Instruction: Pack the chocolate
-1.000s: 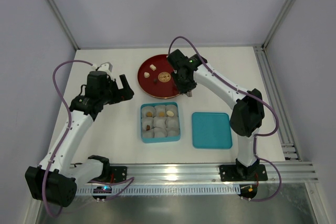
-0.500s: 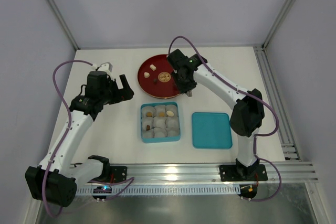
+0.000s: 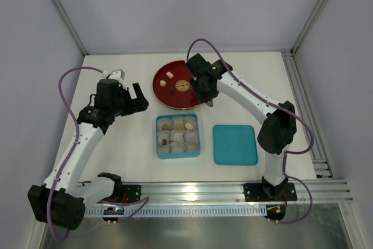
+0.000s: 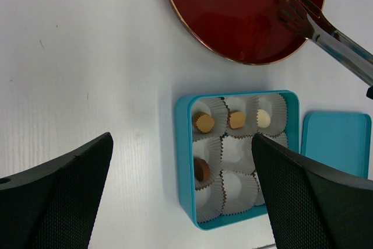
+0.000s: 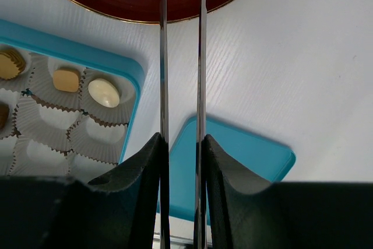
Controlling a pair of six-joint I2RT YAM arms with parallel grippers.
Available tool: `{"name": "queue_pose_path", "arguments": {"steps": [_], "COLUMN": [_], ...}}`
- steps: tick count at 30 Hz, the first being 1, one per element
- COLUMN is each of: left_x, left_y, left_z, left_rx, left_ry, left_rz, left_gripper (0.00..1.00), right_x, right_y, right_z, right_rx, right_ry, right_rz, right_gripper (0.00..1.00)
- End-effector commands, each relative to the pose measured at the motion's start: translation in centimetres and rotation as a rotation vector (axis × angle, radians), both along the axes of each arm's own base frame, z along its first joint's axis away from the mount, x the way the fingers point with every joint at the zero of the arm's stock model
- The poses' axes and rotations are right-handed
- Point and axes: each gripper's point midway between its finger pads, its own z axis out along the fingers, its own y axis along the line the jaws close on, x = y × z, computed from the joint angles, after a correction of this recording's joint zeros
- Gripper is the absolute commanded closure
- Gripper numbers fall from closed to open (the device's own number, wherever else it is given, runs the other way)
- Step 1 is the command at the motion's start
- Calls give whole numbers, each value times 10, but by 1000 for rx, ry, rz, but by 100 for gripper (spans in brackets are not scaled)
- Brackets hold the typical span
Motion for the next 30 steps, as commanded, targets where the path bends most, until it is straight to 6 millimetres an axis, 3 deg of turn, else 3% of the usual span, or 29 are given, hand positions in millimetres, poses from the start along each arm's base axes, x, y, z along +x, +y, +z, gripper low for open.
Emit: {"name": "queue_pose_path", "arguments": {"steps": [1,6,13,22,30], "left_x": [6,6,6,6,6], "left_y": [-2,-2,-2,-2,-2], "left_z": [7,8,7,8,8], "left_rx": [-18,-19,-19,-18,-16], "left_ry": [-37,-38,-37,-38,-39], "left_rz": [-6,-7,-9,-8,-6], "left_gripper": [0,0,0,0,0], "right_x": [-1,-11,-40,-97,-146], "right_y": [2,3,8,14,20], "right_z": [48,55,74,95,90], "right_rx": [70,66,80,119,143], "right_ry": [-105,-110,-134,-141,-107], "right_rz": [4,13,34,94,123], "right_gripper": [66,66,66,66,66]}}
